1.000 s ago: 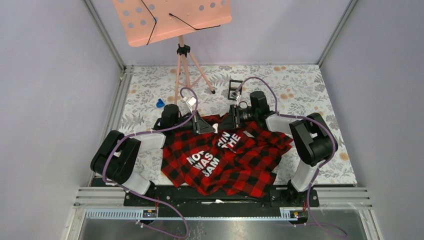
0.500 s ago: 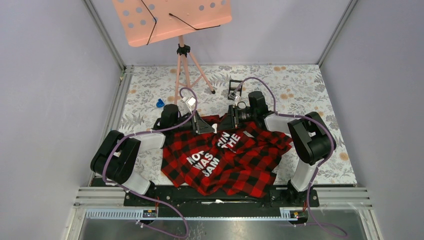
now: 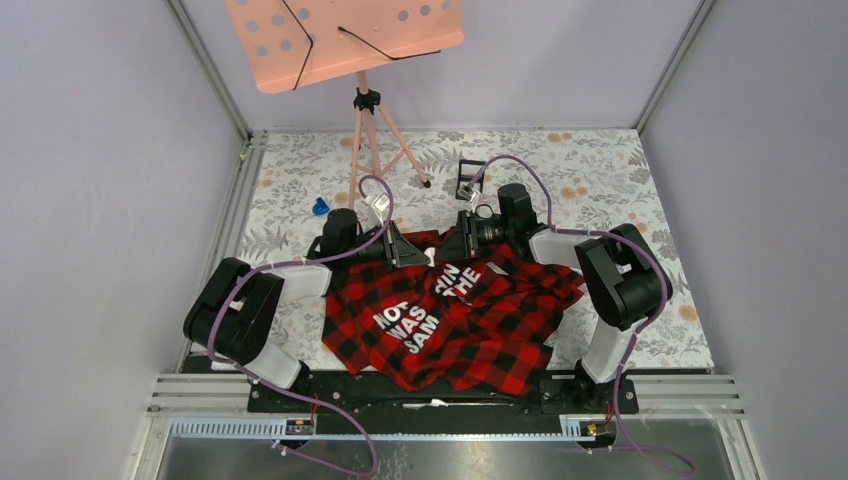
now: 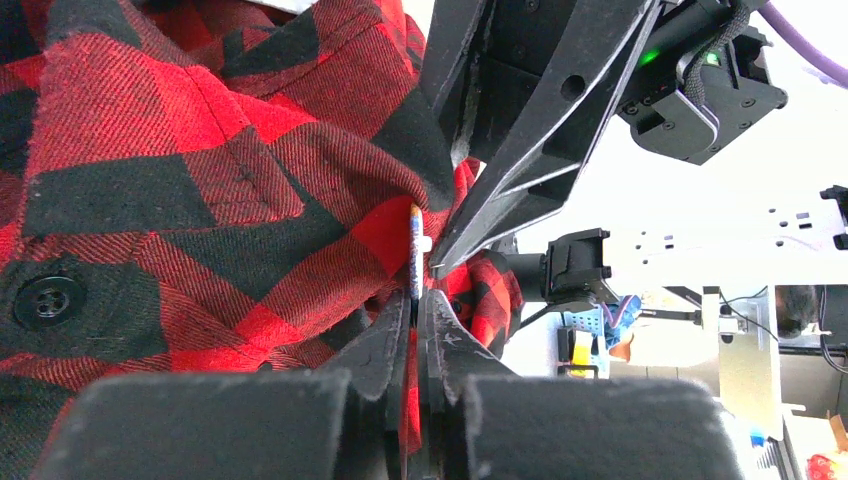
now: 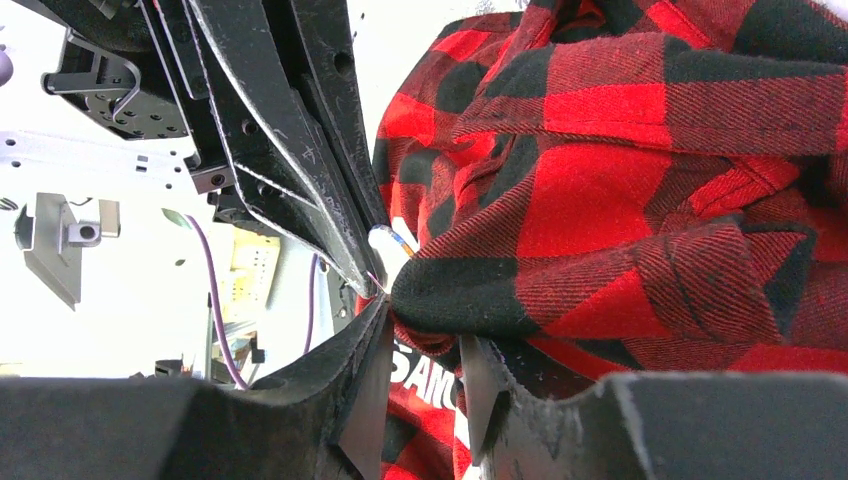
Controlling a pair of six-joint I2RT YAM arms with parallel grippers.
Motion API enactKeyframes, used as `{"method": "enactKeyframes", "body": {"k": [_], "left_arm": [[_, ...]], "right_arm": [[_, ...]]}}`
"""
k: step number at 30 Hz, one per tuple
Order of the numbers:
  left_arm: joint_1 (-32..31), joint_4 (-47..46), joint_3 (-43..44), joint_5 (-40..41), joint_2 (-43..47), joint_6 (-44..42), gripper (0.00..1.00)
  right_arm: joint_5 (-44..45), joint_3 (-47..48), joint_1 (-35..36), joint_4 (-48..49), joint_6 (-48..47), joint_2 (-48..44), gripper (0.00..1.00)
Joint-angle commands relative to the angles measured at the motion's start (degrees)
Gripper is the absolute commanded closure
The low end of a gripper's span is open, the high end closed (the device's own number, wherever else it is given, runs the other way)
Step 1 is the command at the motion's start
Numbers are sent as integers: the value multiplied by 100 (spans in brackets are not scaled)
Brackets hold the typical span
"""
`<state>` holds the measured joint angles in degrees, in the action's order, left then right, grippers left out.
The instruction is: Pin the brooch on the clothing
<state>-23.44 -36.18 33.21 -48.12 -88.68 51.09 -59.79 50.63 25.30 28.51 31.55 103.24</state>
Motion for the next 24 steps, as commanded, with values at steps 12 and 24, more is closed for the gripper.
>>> {"method": "enactKeyframes", "body": {"k": [12,24], "left_arm": [[-28,-899,78,-409,9,330,100],[-20,-988,96,-435,-26,455,100]], "right_arm": [[-260,-139,107,617,199,-56,59],[-254,-125,107,675,258,-41,59]]}}
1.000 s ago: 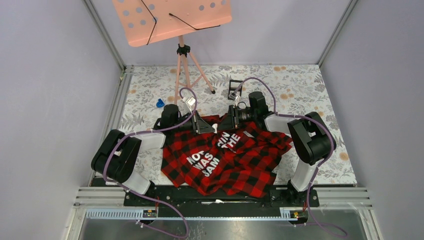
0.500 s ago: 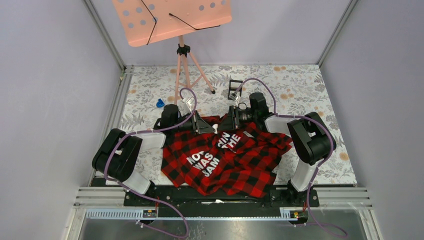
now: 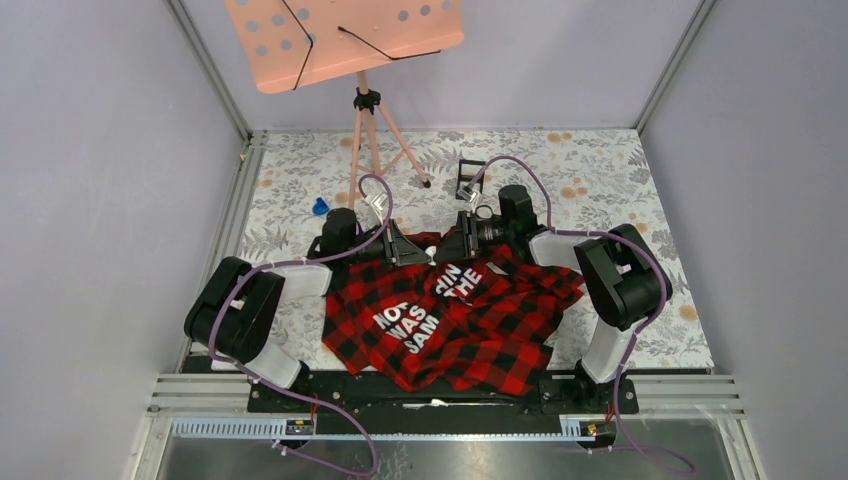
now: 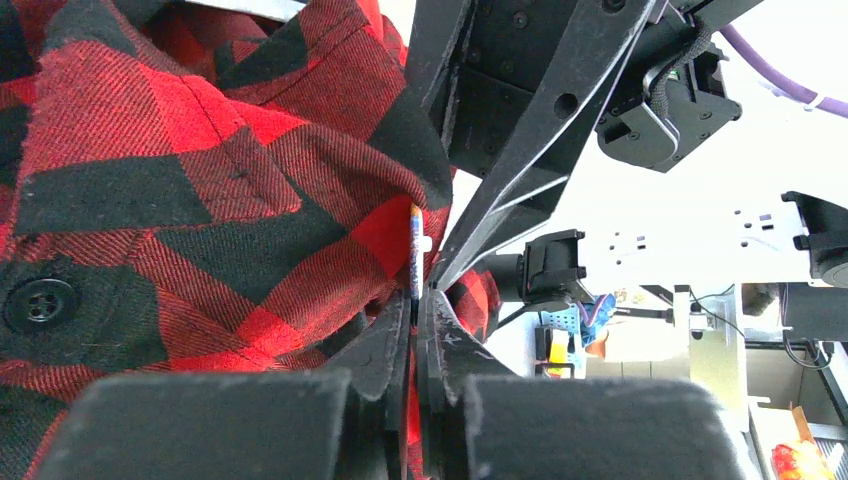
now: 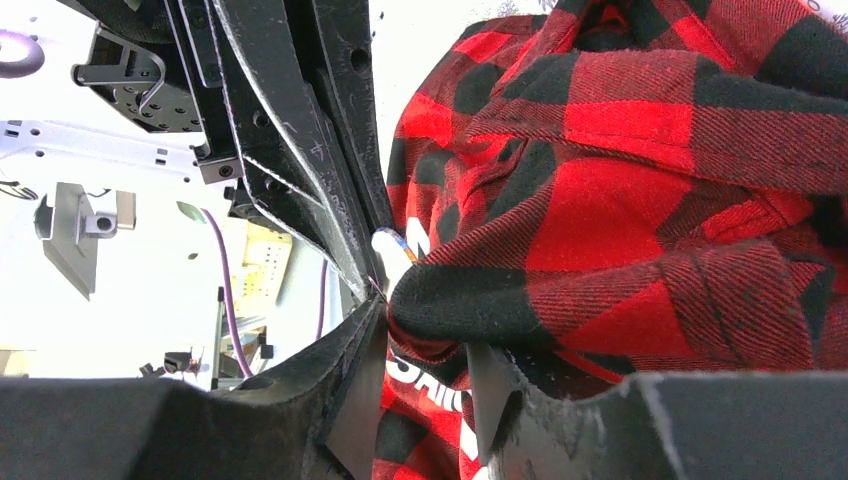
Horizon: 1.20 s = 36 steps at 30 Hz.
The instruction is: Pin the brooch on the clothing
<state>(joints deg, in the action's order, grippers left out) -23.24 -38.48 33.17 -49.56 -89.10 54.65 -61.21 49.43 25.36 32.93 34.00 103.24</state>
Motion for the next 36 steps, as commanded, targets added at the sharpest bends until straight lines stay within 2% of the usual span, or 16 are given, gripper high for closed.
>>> {"method": "enactKeyframes", "body": {"k": [1,8,17,25,36], "left_arm": [[-40,-764,95,-302,17,104,100],[-40,-778,94,-355,36,61,100],[-40,-548,89,-518,165,-309,100],[-70,-471,131,-619,239,-494,100],[-184,-169,156,-574,331,-757,100]], "right_arm": [[-92,-4,100,232,11,-48,59],[48,42,100,105,-40,-11,63],[-85,156,100,38,19,158,76],[-155,289,109,-353,-112,255,79],[251,482,113,-865,-131,324,82]]}}
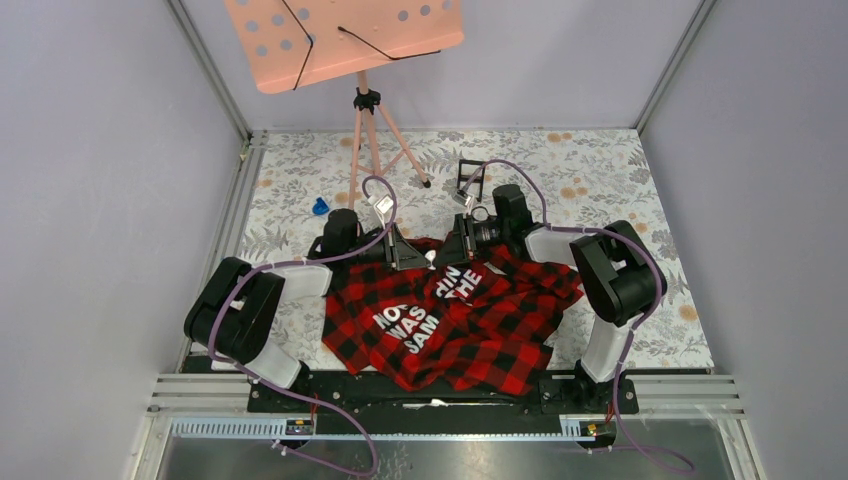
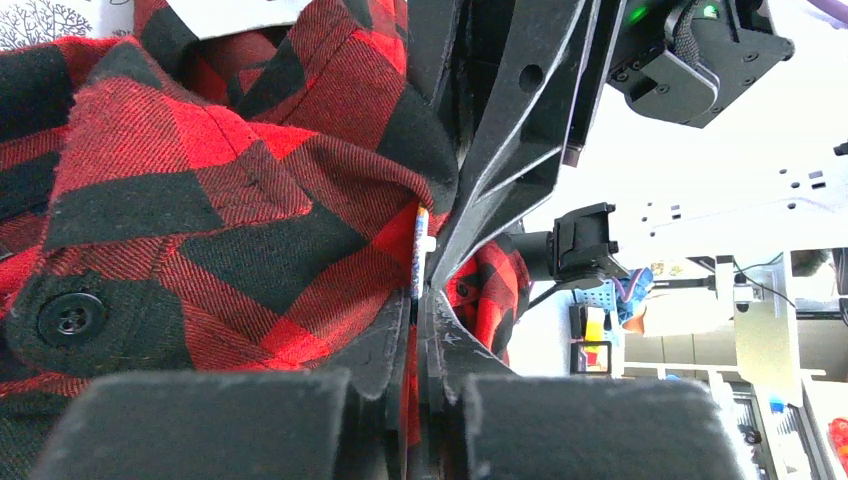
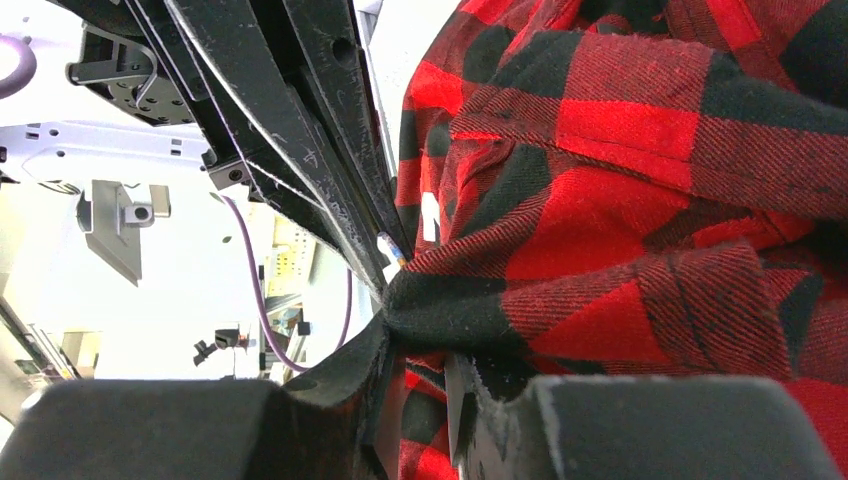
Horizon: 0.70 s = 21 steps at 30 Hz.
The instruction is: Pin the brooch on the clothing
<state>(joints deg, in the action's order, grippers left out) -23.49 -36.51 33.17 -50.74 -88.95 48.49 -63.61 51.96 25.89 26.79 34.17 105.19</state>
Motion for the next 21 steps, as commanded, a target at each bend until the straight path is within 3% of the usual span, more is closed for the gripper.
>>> {"method": "enactKeyframes", "body": {"k": [1,21], "left_arm": [[-171,-337,159,-447,331,-168,100],[-200,-70,119,-304,487,-331,100]], "right_arm": [[537,254,57,-312,-148,132,82],[1401,253,40,-161,441,240,85]]}}
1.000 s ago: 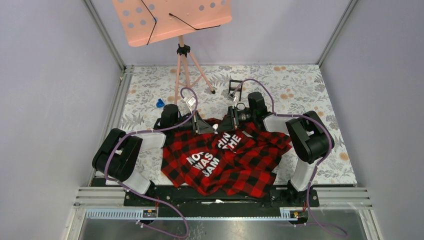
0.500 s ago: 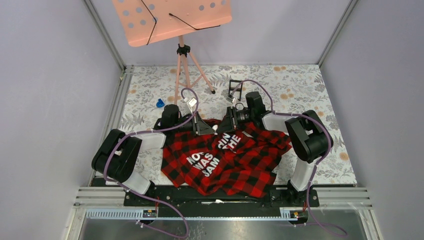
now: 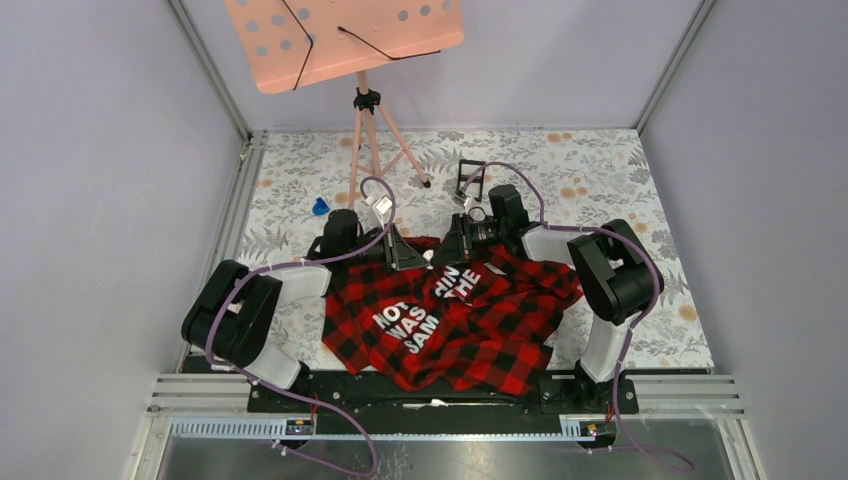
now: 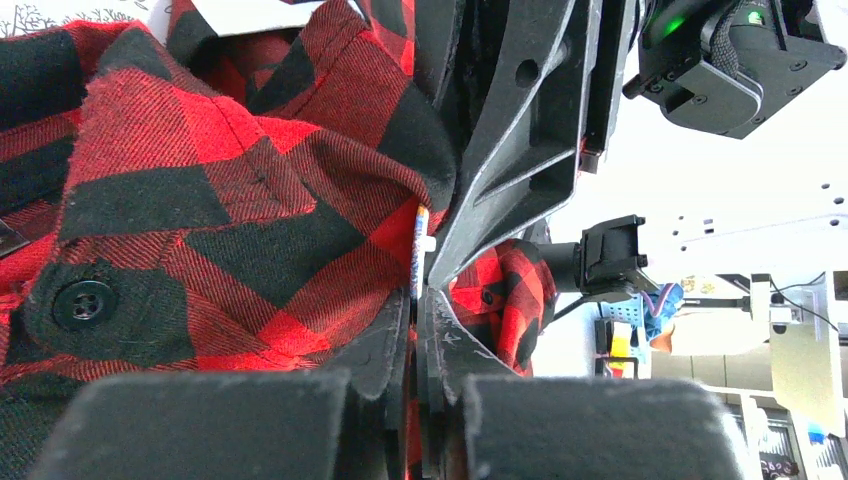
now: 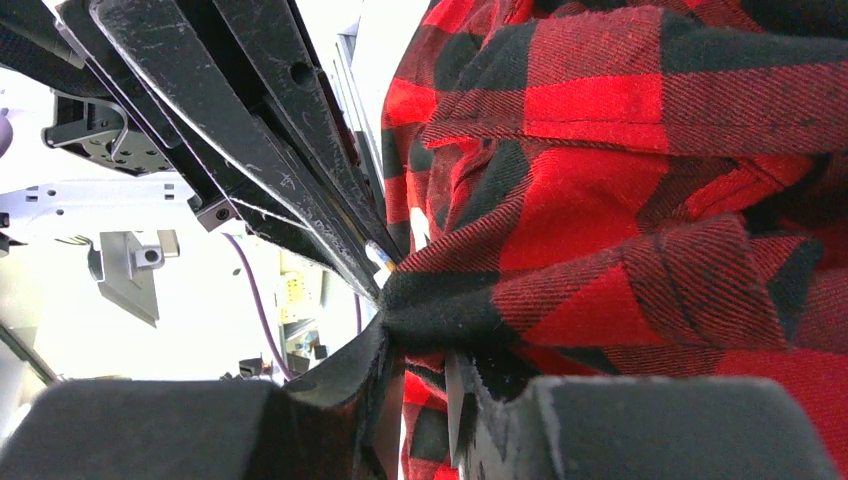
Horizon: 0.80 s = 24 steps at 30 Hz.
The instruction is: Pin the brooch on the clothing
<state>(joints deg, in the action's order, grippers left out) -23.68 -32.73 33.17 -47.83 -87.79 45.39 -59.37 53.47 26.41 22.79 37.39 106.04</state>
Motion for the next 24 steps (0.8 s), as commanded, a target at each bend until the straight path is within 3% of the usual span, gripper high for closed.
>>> {"method": "enactKeyframes", "body": {"k": [1,24], "left_arm": [[-181,-437,115,-581,375,-29,100],[-100,707,234,284,377,-376,100]], "right_arm": [[1002,95,-21,244,133,148,85],[1035,-158,-211,462,174,-108,84]]}}
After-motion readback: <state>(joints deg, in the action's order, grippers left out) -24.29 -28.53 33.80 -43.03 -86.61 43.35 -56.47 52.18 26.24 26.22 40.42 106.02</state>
